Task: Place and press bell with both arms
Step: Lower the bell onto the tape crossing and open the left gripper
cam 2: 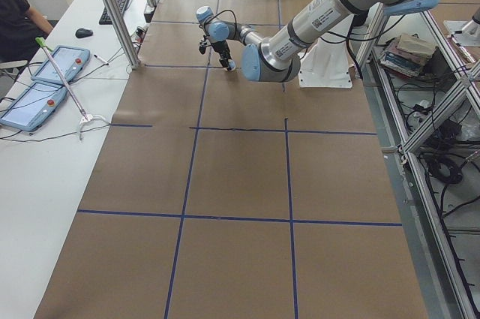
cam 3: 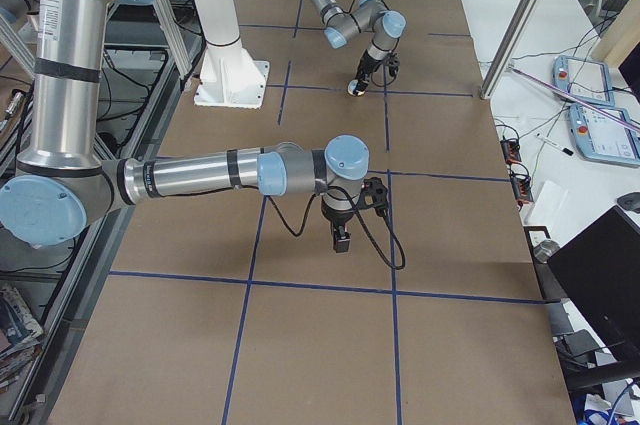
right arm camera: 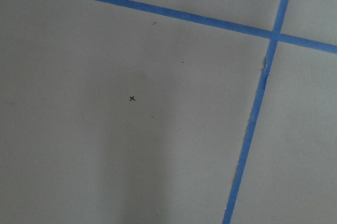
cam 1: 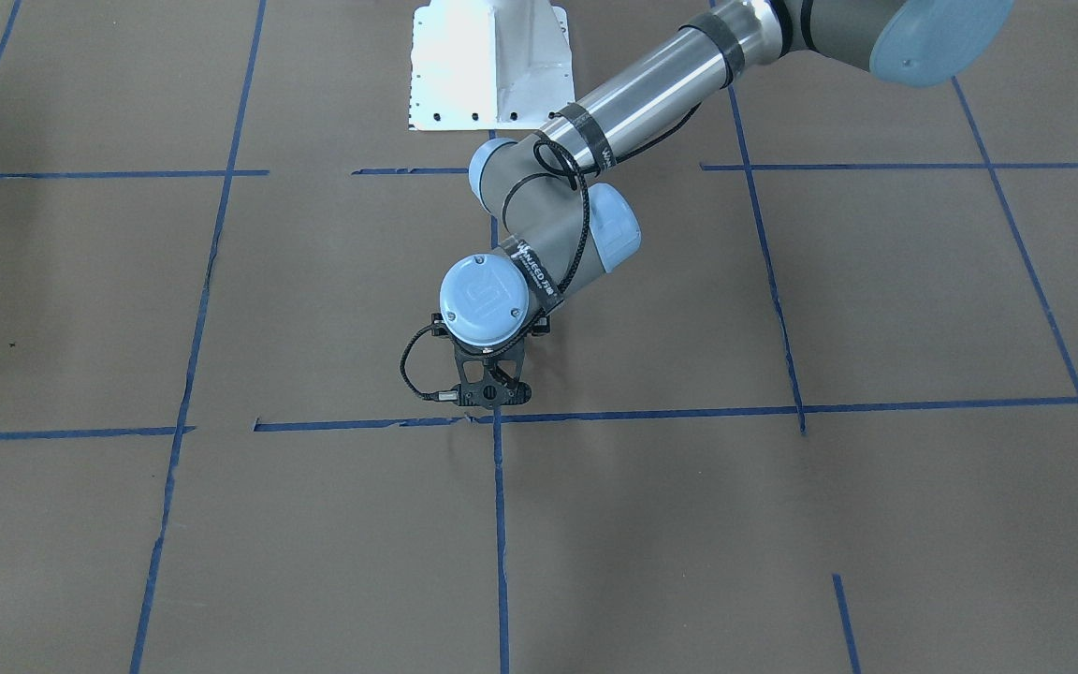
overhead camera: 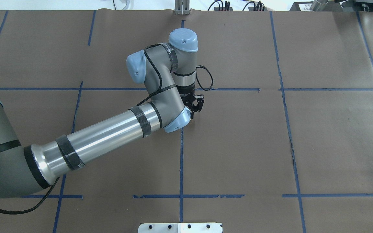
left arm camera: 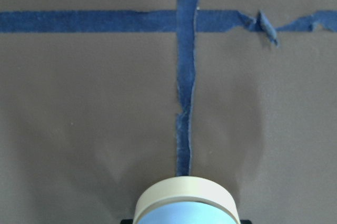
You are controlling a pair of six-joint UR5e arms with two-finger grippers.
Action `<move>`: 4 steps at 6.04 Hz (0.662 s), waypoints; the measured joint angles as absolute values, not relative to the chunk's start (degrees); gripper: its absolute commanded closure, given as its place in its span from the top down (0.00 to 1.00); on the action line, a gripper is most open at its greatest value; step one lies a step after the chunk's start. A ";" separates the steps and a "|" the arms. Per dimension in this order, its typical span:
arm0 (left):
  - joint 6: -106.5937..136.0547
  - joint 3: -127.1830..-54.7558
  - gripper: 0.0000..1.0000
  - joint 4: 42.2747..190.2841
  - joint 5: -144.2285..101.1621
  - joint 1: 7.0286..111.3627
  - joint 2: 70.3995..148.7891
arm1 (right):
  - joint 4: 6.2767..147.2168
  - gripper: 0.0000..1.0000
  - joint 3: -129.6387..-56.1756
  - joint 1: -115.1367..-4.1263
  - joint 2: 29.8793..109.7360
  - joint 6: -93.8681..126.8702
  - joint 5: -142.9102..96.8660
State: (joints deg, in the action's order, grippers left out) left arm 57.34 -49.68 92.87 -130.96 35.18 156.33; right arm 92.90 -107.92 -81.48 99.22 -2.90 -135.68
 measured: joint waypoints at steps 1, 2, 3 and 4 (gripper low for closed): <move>57.29 -49.68 1.00 92.89 -130.93 35.21 156.35 | 92.90 1.00 -107.92 -81.47 99.17 -2.90 -135.61; 57.27 -49.78 1.00 92.93 -130.89 35.39 156.36 | 92.90 1.00 -107.93 -81.34 99.12 -2.54 -135.58; 57.31 -50.31 1.00 92.89 -130.90 36.13 156.34 | 92.58 1.00 -108.29 -80.54 98.81 -0.48 -135.60; 57.52 -52.56 1.00 92.47 -131.03 37.70 155.96 | 90.57 1.00 -108.95 -78.04 97.50 5.76 -135.61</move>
State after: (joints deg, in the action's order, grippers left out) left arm 57.52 -52.56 92.47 -131.03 37.70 155.96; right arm 90.57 -108.95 -78.04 97.50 5.76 -135.61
